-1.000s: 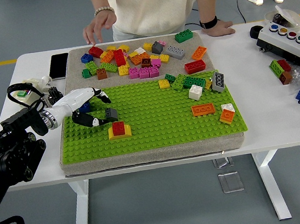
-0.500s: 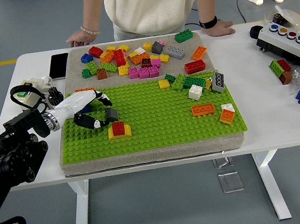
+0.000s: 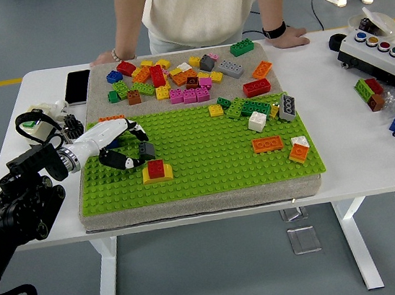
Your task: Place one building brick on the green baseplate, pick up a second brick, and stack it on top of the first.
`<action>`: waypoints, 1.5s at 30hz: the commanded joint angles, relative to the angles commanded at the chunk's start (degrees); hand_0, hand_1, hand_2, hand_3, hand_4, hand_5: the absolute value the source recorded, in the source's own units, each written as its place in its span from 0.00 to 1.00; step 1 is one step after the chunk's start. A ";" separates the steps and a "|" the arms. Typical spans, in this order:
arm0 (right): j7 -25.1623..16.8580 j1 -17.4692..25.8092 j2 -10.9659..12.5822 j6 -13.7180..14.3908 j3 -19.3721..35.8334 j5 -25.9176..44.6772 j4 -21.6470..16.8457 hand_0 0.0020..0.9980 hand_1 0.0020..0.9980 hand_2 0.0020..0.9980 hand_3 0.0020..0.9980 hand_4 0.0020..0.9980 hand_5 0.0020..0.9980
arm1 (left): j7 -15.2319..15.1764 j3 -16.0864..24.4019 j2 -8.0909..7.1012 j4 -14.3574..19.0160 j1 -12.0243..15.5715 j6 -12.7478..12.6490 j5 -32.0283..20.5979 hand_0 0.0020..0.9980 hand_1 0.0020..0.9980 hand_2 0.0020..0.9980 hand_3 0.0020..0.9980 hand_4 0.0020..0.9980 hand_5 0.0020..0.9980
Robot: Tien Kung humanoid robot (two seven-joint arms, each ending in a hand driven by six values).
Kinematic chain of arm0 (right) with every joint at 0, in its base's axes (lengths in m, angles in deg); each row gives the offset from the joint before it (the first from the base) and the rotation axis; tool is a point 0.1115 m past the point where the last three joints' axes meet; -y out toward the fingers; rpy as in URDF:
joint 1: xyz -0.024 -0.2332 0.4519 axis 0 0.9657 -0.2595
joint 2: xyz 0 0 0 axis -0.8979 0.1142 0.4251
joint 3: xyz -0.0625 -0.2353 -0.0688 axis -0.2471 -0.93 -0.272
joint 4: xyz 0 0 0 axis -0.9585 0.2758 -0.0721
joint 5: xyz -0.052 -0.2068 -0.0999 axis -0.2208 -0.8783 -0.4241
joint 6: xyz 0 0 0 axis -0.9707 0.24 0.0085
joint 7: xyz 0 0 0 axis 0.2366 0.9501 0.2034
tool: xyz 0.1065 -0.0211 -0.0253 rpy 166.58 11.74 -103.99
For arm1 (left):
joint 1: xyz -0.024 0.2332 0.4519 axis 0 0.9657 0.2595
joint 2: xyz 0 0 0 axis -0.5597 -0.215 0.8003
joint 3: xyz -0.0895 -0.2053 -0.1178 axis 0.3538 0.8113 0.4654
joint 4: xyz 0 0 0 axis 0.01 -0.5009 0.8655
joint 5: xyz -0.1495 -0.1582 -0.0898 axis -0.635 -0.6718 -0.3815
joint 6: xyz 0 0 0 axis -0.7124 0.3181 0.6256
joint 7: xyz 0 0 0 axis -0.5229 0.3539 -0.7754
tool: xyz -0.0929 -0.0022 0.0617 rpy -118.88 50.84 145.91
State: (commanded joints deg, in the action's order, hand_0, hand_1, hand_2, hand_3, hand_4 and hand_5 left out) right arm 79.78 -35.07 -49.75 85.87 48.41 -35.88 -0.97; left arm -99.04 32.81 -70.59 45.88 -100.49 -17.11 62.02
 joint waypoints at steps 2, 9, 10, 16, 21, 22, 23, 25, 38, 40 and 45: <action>0.00 -0.01 0.00 -0.02 0.05 0.02 0.00 0.73 0.64 0.69 0.63 0.93 0.48 | 0.15 0.19 0.15 -0.07 -0.01 0.09 0.00 0.81 0.73 0.63 0.59 0.82 0.13; -0.08 -0.06 -0.01 0.04 0.04 0.11 0.00 0.74 0.64 0.69 0.63 0.93 0.47 | 0.42 0.32 0.48 -0.51 -0.05 -0.04 0.00 0.80 0.72 0.62 0.58 0.81 0.13; -0.09 -0.06 -0.01 0.04 0.03 0.12 0.00 0.74 0.64 0.69 0.63 0.93 0.47 | 0.44 0.34 0.51 -0.51 -0.07 -0.04 0.00 0.78 0.71 0.60 0.56 0.78 0.11; -0.11 0.03 -0.02 -0.07 0.11 0.08 0.00 0.74 0.64 0.69 0.63 0.93 0.47 | 0.69 0.55 0.71 -0.61 -0.19 -0.32 0.00 0.76 0.68 0.60 0.55 0.75 0.09; -0.17 0.00 -0.03 -0.04 0.15 0.10 0.00 0.74 0.64 0.69 0.63 0.93 0.47 | 0.81 0.60 0.85 -0.84 -0.35 -0.58 0.00 0.76 0.68 0.60 0.55 0.75 0.09; -0.17 -0.01 -0.03 -0.03 0.15 0.11 0.00 0.74 0.64 0.69 0.63 0.93 0.47 | 0.83 0.60 0.87 -0.85 -0.38 -0.63 0.00 0.74 0.66 0.59 0.55 0.73 0.07; -0.17 -0.02 -0.03 -0.02 0.16 0.14 0.00 0.74 0.64 0.69 0.63 0.93 0.47 | 0.85 0.59 0.89 -0.86 -0.40 -0.69 0.00 0.74 0.66 0.59 0.55 0.73 0.07; -0.17 -0.02 -0.03 -0.03 0.14 0.18 0.00 0.74 0.64 0.69 0.63 0.93 0.47 | 0.91 0.55 0.91 -0.87 -0.42 -0.76 0.00 0.74 0.66 0.59 0.55 0.73 0.07; -0.19 0.16 -0.06 -0.03 0.06 0.05 0.00 0.74 0.64 0.69 0.63 0.93 0.47 | 1.06 0.83 0.63 0.25 0.10 0.04 0.00 0.73 0.65 0.60 0.55 0.74 0.07; -0.20 0.17 -0.07 -0.03 0.05 0.05 0.00 0.74 0.64 0.69 0.63 0.93 0.47 | 1.06 0.85 0.58 0.43 0.16 0.14 0.00 0.73 0.64 0.60 0.55 0.74 0.06; -0.25 0.11 -0.10 0.04 0.05 0.10 0.00 0.74 0.64 0.69 0.63 0.93 0.47 | 1.14 1.35 0.44 1.46 0.48 0.59 0.00 0.73 0.64 0.60 0.55 0.74 0.06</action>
State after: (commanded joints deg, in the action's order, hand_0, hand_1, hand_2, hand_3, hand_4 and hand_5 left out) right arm 79.53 -34.96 -49.84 85.92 48.46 -35.78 -0.97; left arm -97.90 34.16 -70.15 47.35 -100.01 -16.51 62.02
